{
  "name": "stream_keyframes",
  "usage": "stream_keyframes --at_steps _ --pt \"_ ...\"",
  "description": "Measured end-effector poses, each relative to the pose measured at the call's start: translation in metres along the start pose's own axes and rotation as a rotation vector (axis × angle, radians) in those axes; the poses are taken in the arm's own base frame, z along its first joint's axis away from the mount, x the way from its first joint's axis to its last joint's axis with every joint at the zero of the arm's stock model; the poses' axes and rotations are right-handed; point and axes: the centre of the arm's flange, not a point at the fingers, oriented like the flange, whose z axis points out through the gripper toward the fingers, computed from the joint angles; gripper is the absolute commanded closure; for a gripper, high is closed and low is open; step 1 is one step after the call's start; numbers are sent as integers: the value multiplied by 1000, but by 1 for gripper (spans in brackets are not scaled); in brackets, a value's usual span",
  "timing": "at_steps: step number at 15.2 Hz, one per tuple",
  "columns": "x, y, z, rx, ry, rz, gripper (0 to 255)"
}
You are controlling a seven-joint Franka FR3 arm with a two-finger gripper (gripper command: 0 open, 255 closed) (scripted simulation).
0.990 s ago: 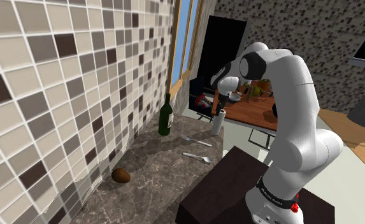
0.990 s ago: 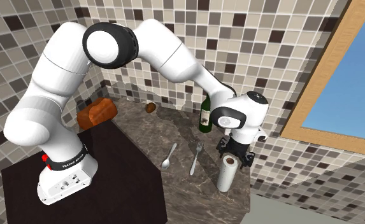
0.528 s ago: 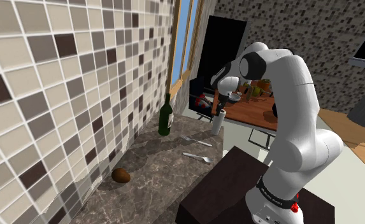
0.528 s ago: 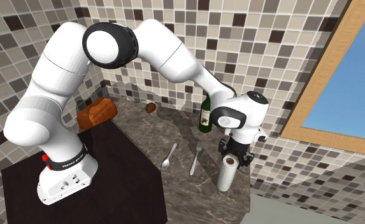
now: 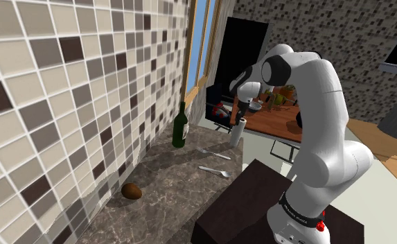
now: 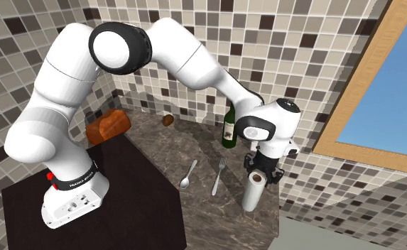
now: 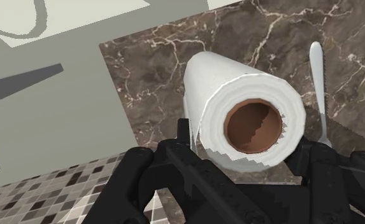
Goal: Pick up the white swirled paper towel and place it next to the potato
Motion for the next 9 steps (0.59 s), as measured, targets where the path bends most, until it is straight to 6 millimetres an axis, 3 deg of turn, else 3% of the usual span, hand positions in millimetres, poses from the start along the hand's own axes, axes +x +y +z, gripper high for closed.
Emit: stream_keyframes --at_steps 9 --pt "-2 -1 -46 0 0 0 255"
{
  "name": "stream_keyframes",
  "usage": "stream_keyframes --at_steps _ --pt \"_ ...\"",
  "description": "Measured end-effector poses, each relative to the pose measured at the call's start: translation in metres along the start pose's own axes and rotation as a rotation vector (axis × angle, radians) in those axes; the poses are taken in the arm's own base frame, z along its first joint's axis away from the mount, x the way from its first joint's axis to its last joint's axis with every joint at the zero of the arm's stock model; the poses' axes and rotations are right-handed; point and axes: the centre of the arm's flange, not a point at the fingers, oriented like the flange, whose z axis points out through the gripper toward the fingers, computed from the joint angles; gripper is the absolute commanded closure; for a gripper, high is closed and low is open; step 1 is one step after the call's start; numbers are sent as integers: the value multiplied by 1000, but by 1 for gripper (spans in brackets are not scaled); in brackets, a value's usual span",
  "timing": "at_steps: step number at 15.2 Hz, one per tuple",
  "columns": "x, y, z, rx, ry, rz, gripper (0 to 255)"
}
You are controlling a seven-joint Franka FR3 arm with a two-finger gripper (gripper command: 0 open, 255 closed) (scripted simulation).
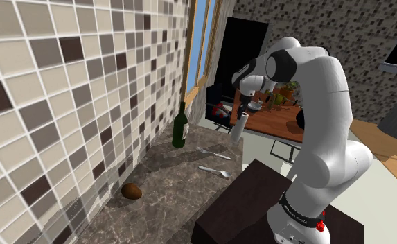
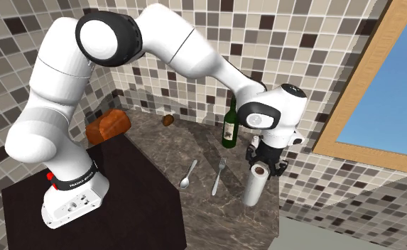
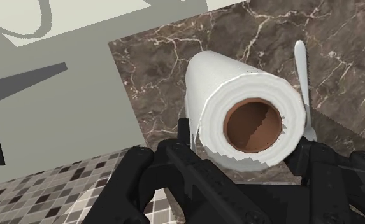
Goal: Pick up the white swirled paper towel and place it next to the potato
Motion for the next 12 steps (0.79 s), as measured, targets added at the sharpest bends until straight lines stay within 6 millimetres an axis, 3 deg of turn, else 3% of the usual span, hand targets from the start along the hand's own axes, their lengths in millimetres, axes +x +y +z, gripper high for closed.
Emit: stream_keyframes --at_steps 12 --pt "-3 -5 -63 0 0 0 255"
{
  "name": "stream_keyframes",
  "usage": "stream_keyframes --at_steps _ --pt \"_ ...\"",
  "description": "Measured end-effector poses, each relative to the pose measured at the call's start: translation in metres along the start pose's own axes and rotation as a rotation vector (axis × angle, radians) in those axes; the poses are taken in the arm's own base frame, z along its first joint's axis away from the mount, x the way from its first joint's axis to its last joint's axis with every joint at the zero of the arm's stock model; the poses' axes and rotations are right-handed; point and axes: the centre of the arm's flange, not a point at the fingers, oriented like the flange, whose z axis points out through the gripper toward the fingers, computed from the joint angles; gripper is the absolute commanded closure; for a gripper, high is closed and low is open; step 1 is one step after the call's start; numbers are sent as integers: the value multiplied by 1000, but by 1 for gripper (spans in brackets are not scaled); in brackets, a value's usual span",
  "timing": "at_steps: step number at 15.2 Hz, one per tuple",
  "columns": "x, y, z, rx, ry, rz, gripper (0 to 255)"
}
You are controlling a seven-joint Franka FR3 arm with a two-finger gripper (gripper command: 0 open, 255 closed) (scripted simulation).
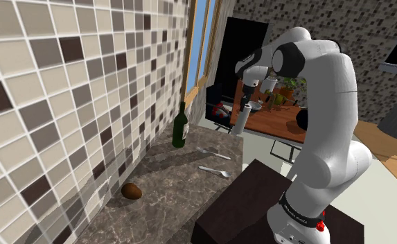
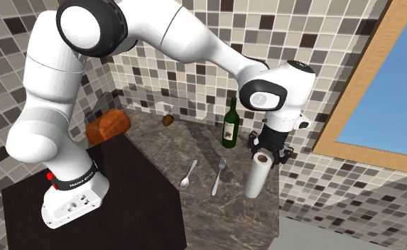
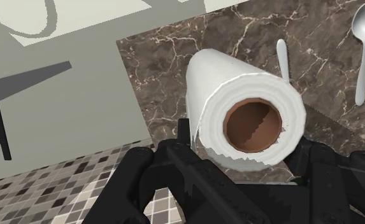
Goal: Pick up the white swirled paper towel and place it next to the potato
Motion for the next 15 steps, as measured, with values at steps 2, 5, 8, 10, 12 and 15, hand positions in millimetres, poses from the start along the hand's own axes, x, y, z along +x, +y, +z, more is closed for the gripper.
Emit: stream_keyframes --at_steps 2,5,8,10,12,15 --pt "0 0 -11 0 0 0 255" --pt "0 1 -27 0 0 0 255" --pt "-2 -1 -42 0 0 0 255" --pt "-1 -1 -54 0 0 0 255" --pt "-2 -1 -64 0 0 0 255" --pt "-2 -3 -79 0 0 0 255"
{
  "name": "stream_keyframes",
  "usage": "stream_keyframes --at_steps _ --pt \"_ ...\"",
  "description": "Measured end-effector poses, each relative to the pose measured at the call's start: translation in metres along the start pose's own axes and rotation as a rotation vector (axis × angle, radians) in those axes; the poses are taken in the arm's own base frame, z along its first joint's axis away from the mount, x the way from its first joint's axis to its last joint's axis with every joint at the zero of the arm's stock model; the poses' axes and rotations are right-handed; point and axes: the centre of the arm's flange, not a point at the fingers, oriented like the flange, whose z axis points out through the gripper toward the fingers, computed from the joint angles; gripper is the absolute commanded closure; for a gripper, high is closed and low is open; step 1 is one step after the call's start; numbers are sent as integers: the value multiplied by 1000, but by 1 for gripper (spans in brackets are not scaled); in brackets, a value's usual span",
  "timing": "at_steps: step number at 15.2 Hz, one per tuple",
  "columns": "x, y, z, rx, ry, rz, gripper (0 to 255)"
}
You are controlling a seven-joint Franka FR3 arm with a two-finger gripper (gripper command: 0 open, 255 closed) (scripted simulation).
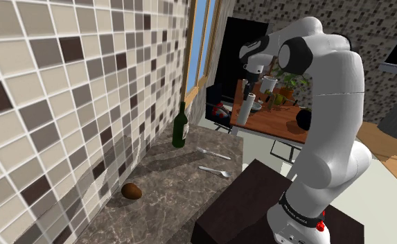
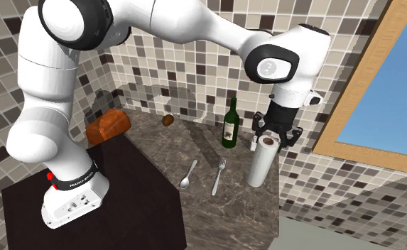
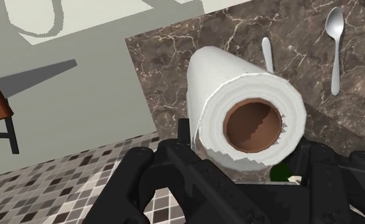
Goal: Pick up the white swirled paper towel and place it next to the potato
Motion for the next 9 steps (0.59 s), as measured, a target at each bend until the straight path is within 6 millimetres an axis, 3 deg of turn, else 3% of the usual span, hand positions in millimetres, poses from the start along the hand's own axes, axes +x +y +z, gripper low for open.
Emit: stream_keyframes --at_steps 9 --pt "-1 -3 -47 0 0 0 255"
